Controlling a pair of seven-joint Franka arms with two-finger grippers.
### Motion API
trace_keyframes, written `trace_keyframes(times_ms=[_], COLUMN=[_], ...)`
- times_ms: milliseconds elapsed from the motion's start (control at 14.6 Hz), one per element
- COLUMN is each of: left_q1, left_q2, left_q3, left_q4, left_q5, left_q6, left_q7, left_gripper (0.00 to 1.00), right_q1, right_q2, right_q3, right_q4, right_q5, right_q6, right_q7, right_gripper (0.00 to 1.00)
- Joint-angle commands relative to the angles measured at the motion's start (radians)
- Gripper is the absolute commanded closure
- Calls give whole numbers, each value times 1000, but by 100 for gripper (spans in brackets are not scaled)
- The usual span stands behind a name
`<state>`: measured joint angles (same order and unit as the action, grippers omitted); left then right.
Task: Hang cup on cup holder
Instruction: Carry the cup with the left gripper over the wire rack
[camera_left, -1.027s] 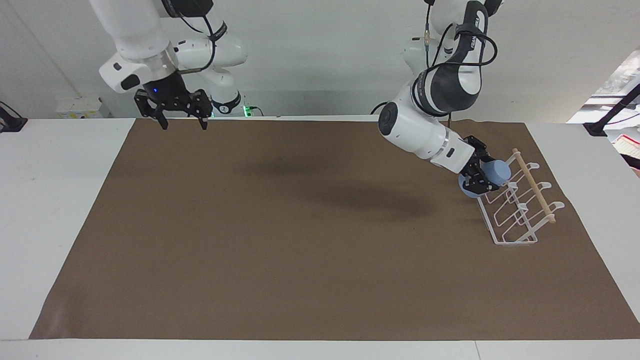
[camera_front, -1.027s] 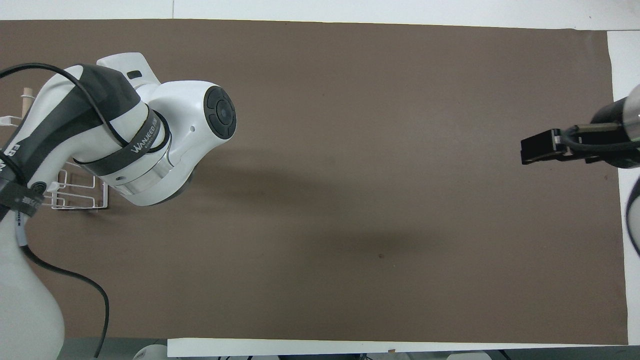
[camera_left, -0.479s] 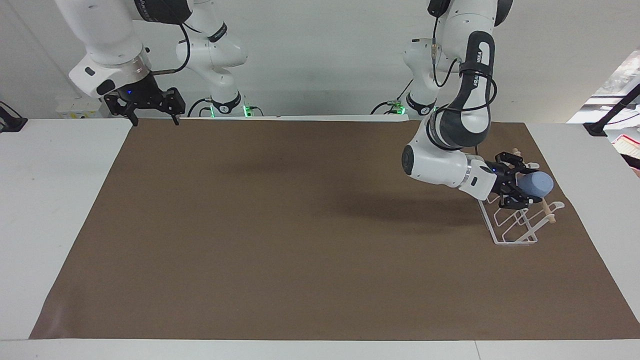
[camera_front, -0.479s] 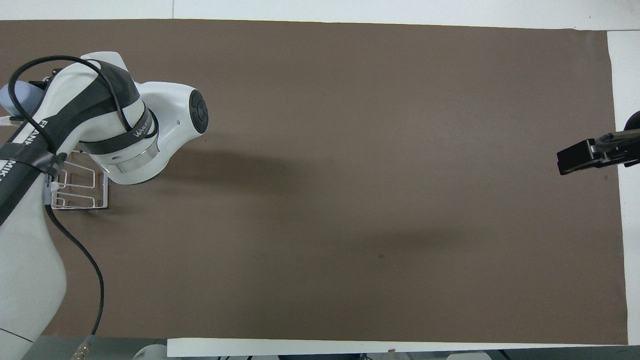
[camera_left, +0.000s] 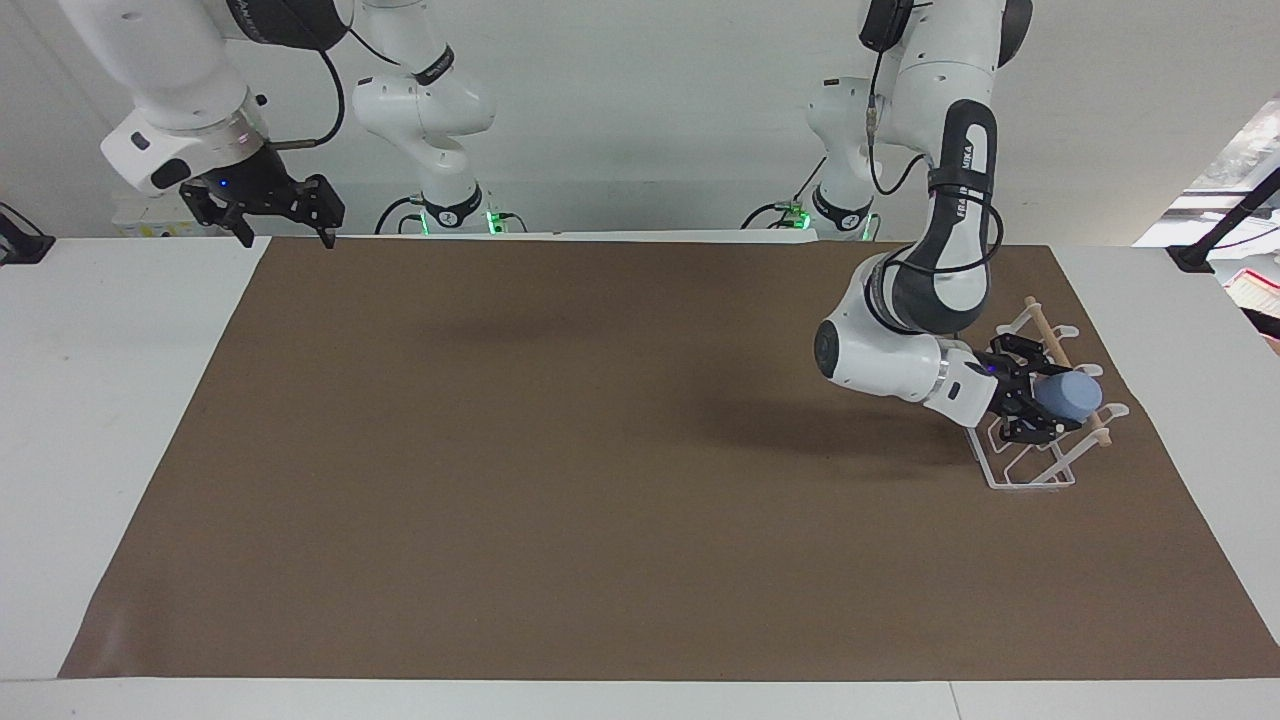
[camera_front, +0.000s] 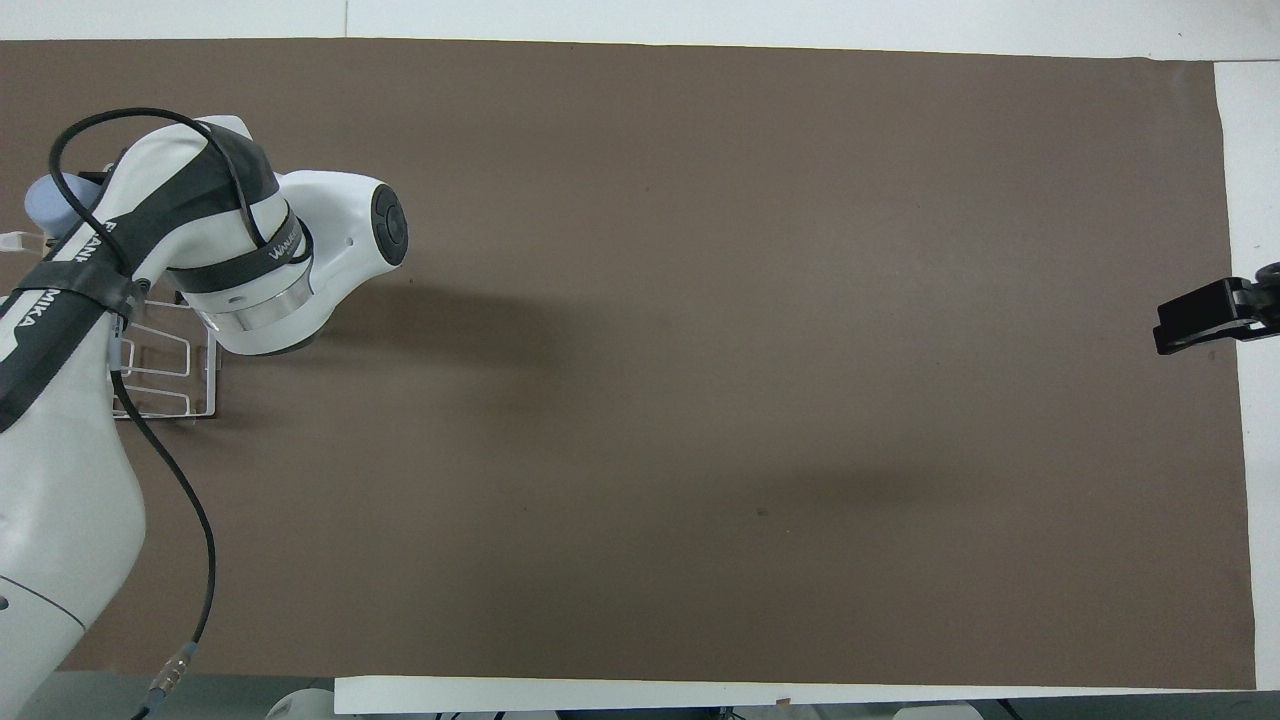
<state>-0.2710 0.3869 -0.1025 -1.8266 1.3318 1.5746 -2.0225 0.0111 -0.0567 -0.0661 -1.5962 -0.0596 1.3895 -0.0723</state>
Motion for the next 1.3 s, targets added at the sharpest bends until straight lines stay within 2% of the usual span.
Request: trace_keyframes(times_ms=[0,68,274,479,685,890,1027,1233], left_q1=[30,44,35,9,26,61,68,127], left_q2=[1,4,7,1,-98,-201,-223,-263], left_q3=[-9,-9,-8,-5,-13,-9,0,1], left_q4=[-8,-8,32,72,55,72,143,182], left_q5=[9,9,-11,-14,-36,-250,-334,-469], left_q6=[88,129,107,62,125,166,163,168], left_q7=[-10,2,18,50,330,694,871,1107], left_gripper=[10,0,3,1,1,1,1,1], right_q1=[-11,-11,-10,-11,-10,-14,-14,-37], right_q2=[-8,-8,-5,8,1,0,0,0], right_q3=[6,6,6,9,9,8,6,6], right_q4=[-8,-8,-11,-2,-10,-13,-13,-14], right_q5=[29,29,24,32,32,33,33,33], right_q6=[5,14,34,30,22,13,5,6], right_q7=[2,2,2,0,-1,-1,-1,-9], right_gripper=[0,0,0,0,0,0,0,0])
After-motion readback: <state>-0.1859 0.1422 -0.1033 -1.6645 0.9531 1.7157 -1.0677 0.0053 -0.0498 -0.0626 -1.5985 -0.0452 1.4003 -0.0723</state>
